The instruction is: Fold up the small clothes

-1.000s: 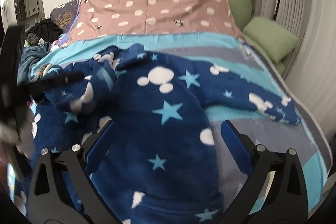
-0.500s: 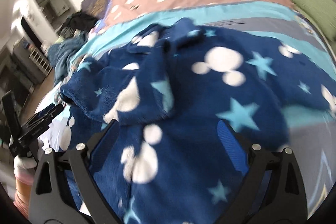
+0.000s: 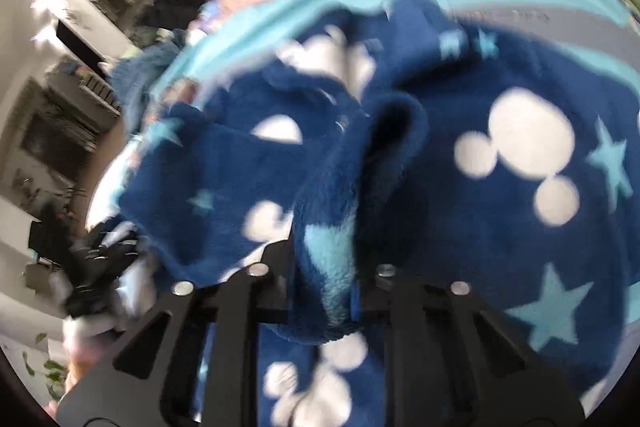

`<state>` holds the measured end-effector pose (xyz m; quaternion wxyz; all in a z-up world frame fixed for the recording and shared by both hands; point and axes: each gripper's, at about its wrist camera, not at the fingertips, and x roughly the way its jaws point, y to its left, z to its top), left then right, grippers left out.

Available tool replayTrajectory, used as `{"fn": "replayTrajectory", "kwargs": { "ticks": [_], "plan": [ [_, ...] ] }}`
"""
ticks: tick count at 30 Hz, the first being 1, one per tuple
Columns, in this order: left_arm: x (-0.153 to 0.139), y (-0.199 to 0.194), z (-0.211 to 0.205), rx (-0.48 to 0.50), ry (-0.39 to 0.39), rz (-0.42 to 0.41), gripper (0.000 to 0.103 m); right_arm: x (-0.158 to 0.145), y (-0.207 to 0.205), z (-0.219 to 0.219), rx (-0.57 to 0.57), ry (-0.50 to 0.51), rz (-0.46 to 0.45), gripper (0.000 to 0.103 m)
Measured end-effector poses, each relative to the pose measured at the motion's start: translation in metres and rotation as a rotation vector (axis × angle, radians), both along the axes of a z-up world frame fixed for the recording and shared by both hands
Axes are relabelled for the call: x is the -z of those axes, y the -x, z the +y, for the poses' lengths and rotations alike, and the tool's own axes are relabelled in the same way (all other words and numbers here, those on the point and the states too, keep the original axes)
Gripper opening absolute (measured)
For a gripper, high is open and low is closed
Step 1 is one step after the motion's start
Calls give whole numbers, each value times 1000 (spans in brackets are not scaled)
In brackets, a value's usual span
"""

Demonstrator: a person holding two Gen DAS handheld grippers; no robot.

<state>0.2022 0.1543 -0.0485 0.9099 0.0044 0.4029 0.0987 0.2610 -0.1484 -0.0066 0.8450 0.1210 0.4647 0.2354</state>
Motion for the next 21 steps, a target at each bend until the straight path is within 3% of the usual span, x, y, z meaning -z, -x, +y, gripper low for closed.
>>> {"fn": "replayTrajectory", "kwargs": {
  "ticks": [3,5,7,8,10,14,17,19,21],
  "plan": [
    [0,3,-1,0,-11,-11,74,-37,13,-36,75,-57,-87,18],
    [-1,4,-3,15,-14,-17,76,-44,17,-63,114,-108,-65,19],
    [-1,6,-10,38,-45,-30,76,-34,13,-74,143,-72,-34,25],
    [0,6,-14,47,-68,-29,76,-20,11,-79,178,-8,-7,29],
    [2,5,-17,51,-90,-20,76,8,6,-90,218,34,66,47],
    [1,8,-11,49,-47,-16,76,45,8,-117,266,-133,218,62],
    [2,8,-9,50,-32,-11,76,49,13,-115,208,-169,226,77],
    [5,7,-10,47,-37,-3,76,46,15,-104,143,-121,208,86],
    [6,6,-12,46,-45,1,76,47,16,-89,114,-31,171,86]
  ]
}}
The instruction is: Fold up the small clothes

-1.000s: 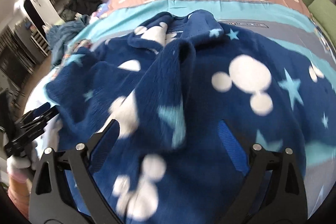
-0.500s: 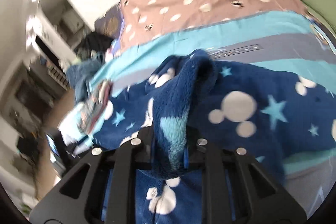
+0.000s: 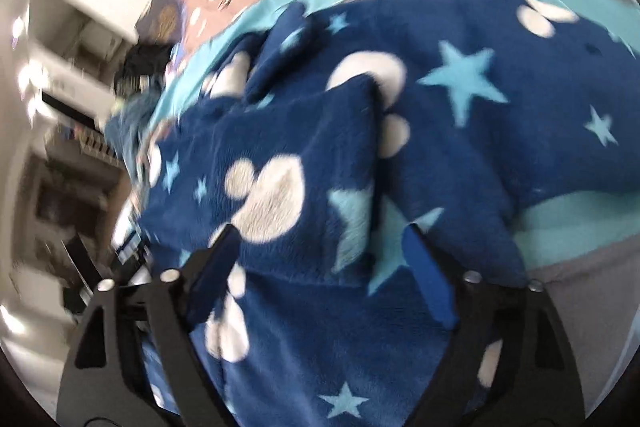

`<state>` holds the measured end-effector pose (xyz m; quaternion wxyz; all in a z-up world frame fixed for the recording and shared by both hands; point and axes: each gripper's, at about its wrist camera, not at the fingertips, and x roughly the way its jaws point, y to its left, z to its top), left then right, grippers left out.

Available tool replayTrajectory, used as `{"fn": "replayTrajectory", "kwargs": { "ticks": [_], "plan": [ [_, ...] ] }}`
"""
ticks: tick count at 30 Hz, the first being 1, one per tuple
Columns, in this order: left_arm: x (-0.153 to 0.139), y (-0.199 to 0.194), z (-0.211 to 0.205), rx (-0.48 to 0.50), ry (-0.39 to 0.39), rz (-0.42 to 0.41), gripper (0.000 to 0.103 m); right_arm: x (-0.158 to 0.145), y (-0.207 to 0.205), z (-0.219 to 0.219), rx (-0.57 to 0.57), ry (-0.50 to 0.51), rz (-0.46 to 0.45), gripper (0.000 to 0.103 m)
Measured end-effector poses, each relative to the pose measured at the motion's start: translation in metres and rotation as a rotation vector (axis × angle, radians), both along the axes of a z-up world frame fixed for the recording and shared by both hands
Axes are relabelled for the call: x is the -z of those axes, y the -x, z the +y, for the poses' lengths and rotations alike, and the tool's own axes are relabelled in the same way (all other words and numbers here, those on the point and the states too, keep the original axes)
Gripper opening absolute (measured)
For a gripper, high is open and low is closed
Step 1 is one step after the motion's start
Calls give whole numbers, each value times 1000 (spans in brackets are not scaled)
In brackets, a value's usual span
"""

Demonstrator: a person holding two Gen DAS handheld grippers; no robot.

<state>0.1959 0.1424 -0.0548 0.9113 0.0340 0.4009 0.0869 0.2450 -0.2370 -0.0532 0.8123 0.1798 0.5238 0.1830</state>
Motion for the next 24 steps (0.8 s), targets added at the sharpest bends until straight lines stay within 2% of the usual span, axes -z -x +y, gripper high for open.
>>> {"fn": "replayTrajectory", "kwargs": {
  "ticks": [1,2,3,6,8,11,13,16,17,18,19,20,22,24],
  "plan": [
    [0,0,0,-1,-1,1,77,0,2,6,-2,29,-12,71],
    [0,0,0,-1,0,1,77,-3,1,13,-8,94,-33,51],
    [0,0,1,0,4,-1,77,-8,-1,17,-11,151,-30,15],
    [1,1,0,5,9,-2,77,-31,4,12,58,161,-115,14],
    [1,2,0,7,8,-2,77,-39,5,10,82,224,-141,12],
    [0,2,0,10,11,5,77,-17,-3,12,56,306,-59,13],
    [-3,7,1,27,33,16,75,-7,1,5,61,288,-39,18],
    [-14,24,7,69,121,30,61,-19,12,-4,98,267,-93,21],
    [-18,29,9,80,163,33,49,-23,13,-2,104,275,-111,21],
    [-24,34,11,91,208,29,41,-29,14,-1,107,283,-131,21],
    [-31,37,13,106,265,11,28,-36,15,4,104,279,-153,21],
    [-40,37,14,123,315,-13,17,-45,16,9,86,243,-184,21],
    [-53,31,6,170,370,-61,15,-53,17,18,41,177,-213,21],
    [-58,20,-9,215,353,-82,15,-51,14,35,-15,120,-212,24]
  ]
}}
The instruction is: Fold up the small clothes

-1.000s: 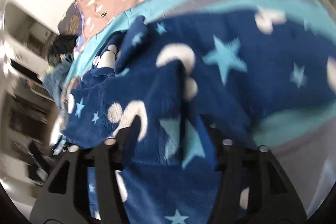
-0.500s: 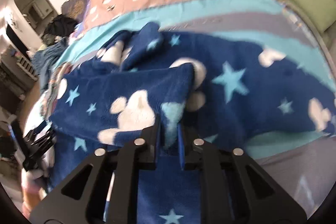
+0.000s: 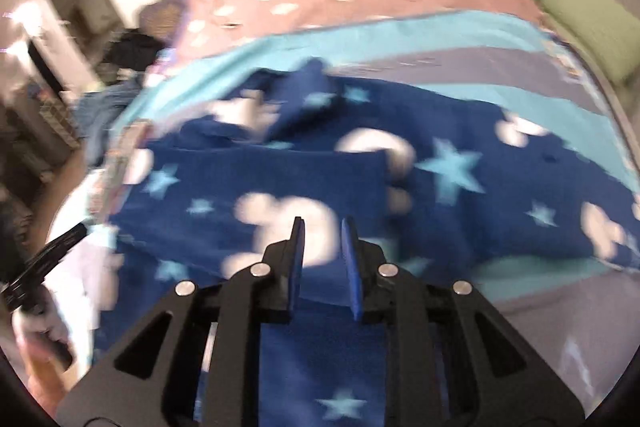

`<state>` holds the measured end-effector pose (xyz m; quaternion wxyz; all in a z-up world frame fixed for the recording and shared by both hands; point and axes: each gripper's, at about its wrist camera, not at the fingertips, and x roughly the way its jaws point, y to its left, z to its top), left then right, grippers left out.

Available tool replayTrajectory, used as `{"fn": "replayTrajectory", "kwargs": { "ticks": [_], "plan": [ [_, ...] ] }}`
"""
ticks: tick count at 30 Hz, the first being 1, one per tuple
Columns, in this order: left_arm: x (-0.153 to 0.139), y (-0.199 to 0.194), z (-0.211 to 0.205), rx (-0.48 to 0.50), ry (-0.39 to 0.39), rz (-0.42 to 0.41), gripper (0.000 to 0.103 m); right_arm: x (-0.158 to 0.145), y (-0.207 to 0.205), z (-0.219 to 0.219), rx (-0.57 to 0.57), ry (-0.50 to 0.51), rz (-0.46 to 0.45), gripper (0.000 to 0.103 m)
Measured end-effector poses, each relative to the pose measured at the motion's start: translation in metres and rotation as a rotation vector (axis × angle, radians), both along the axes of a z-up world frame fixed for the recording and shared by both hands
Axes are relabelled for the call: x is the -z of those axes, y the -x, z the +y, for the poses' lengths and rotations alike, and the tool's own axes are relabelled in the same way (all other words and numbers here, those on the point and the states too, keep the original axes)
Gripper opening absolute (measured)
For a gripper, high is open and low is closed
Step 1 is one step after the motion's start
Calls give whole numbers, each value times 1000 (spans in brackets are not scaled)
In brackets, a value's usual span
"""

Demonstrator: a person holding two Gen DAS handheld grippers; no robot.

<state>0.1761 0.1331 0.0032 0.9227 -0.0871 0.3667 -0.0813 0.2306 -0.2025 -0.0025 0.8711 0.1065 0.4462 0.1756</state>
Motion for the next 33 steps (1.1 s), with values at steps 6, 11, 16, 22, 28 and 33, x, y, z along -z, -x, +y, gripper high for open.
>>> {"fn": "replayTrajectory", "kwargs": {
  "ticks": [6,11,16,22,28,33],
  "plan": [
    [71,-52,-35,9,-31,170,16,62,-4,19,26,83,60,54],
    [65,-53,-47,17,-94,171,16,43,8,-6,68,-23,63,53],
    [41,-37,-57,41,-60,83,16,16,38,-125,441,-147,-85,75],
    [17,-34,-101,153,-79,-34,55,71,85,-295,1034,-377,82,70],
    [53,-57,-129,192,-79,98,56,126,99,-363,1236,-511,150,69],
    [60,-56,-131,192,-88,106,57,142,88,-381,1319,-496,93,33]
  ]
}}
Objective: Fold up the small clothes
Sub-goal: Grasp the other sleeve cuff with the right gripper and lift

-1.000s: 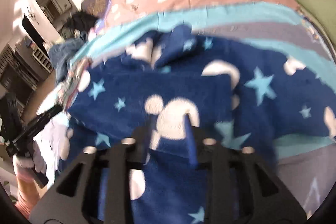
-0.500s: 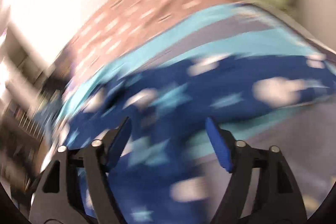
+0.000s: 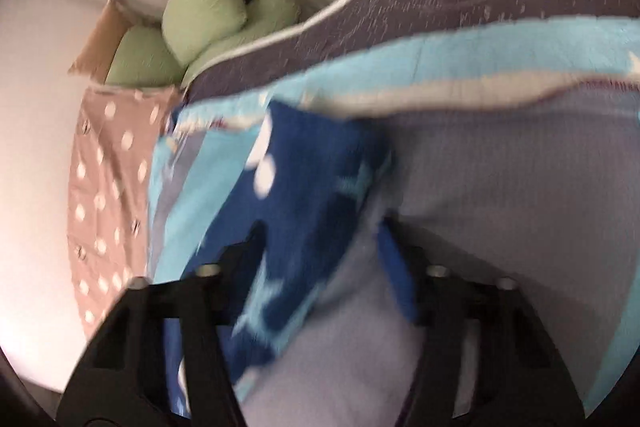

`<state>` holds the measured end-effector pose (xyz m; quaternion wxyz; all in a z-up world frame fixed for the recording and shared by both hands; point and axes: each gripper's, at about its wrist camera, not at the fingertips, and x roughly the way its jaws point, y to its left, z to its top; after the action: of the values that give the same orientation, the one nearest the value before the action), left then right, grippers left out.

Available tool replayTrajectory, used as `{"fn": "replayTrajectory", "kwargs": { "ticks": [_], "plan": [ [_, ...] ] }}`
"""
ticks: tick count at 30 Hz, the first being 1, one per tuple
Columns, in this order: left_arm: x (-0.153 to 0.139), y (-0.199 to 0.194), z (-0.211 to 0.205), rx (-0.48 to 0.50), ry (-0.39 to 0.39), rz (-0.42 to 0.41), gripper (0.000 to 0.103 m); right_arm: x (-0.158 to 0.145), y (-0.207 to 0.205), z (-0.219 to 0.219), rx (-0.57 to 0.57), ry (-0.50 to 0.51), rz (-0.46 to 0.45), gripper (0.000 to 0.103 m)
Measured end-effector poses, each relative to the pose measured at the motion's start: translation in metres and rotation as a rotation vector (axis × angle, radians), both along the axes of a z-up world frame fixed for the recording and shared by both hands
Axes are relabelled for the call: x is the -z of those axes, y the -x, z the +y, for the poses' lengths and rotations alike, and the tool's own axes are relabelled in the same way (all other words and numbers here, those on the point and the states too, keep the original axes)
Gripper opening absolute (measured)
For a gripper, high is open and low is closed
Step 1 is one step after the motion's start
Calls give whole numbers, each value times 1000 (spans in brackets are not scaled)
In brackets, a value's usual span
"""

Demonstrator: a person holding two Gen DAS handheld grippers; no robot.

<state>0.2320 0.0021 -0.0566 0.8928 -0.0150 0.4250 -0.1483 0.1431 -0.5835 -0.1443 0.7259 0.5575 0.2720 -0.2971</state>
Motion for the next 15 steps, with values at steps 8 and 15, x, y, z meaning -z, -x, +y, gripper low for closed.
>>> {"fn": "replayTrajectory", "kwargs": {
  "ticks": [8,15],
  "plan": [
    [2,0,3,1,19,5,58,-23,-24,5,-123,-30,-194,10],
    [2,-1,4,2,34,0,59,-127,-80,134,-587,118,-448,10]
  ]
}}
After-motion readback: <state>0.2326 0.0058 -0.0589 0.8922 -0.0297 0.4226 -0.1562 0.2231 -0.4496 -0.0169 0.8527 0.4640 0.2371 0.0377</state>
